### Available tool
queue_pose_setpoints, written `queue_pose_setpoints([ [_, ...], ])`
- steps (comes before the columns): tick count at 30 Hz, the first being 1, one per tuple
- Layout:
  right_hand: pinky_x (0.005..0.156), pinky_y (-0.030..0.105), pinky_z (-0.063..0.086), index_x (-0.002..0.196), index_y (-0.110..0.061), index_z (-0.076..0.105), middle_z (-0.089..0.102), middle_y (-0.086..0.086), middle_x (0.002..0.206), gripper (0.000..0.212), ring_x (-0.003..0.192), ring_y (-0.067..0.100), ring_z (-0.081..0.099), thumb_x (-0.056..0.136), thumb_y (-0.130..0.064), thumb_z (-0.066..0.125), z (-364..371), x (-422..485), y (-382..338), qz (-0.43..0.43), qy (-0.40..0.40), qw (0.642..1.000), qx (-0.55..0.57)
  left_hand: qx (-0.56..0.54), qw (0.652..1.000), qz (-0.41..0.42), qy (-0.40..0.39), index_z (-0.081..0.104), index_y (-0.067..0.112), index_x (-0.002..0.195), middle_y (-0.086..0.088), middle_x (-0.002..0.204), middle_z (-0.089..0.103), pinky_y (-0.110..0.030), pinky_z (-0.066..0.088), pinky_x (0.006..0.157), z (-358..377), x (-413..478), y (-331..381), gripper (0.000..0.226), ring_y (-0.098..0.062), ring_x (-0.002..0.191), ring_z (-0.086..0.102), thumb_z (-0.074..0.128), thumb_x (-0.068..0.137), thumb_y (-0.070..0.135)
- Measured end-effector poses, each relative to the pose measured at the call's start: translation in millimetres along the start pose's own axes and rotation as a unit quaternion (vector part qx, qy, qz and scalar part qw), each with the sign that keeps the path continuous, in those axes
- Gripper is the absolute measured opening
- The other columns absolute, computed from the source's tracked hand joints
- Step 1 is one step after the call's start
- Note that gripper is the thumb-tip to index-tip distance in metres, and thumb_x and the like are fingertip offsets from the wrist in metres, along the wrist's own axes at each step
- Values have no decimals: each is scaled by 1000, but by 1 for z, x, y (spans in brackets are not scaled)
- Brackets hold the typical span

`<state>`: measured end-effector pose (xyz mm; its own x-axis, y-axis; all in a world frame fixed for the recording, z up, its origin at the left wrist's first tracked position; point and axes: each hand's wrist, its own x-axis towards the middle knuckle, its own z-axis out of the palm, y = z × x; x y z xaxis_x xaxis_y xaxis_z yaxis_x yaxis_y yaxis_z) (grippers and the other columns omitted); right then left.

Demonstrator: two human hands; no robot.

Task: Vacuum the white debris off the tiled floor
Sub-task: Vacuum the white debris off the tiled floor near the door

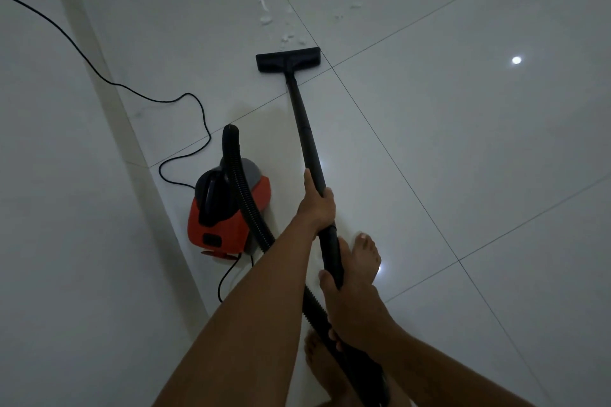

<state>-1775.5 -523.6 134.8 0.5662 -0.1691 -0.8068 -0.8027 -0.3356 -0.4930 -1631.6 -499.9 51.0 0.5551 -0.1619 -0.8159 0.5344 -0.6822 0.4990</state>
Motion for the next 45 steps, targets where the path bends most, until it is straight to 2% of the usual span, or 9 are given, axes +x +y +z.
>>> queue_pose_setpoints([
  [4,92,70,51,137,-78,-14,-11,7,167,74,128,60,47,71,-93,16,26,43,41,8,26,1000,-3,3,1000,6,-2,-17,39,156,-11,121,56,-45,53,95,0,6,4,67,-20,84,58,30,108,33],
  [9,94,75,46,144,-63,-7,-23,2,166,100,127,61,48,54,-104,3,9,48,27,28,14,999,6,-6,1000,-1,-7,-18,40,156,-10,120,56,-43,53,94,-1,19,17,67,-20,84,59,30,108,33],
  [14,104,64,46,148,-53,0,4,14,164,67,144,43,34,92,-58,37,-17,51,-12,47,9,998,27,-5,1000,0,-4,-19,39,155,-3,110,49,-41,53,93,-9,33,38,68,-17,80,57,29,109,32],
  [18,106,71,39,142,-72,-17,15,19,161,86,138,53,39,64,-101,9,-25,84,-8,66,23,998,6,-8,1000,-2,-3,-19,39,156,-4,111,51,-42,53,94,-17,51,56,68,-17,81,58,29,108,33],
  [27,106,72,38,133,-76,-27,52,33,140,100,125,59,51,39,-106,-7,-51,141,-17,86,-16,996,-8,-23,1000,-12,12,-19,39,156,2,98,50,-34,47,78,-30,84,107,68,-14,76,57,30,109,32],
  [30,100,63,49,130,-77,-30,65,24,122,78,109,53,63,63,-100,3,-81,138,-36,32,-21,997,-66,-31,999,-17,16,-19,39,155,0,106,48,-35,48,81,-31,94,124,68,-14,76,56,30,109,32],
  [34,75,37,62,153,-51,-18,70,5,113,69,72,19,70,105,-53,32,-115,133,-64,0,-48,997,-54,-31,999,-12,22,-19,37,156,-4,114,50,-35,49,83,-35,104,144,68,-13,76,55,30,109,32],
  [42,45,11,41,158,-41,-12,63,-4,105,68,57,4,60,108,-44,34,-155,144,-107,-18,-74,997,-23,-45,998,-22,31,-18,38,156,-2,109,51,-39,53,87,-51,123,180,69,-17,79,58,31,108,32],
  [45,44,10,43,159,-38,-15,65,2,116,69,60,4,57,109,-41,32,-166,150,-119,-20,-85,996,-35,-47,998,-27,33,-19,38,156,-12,130,55,-40,52,91,-55,132,190,68,-19,84,59,30,108,33],
])
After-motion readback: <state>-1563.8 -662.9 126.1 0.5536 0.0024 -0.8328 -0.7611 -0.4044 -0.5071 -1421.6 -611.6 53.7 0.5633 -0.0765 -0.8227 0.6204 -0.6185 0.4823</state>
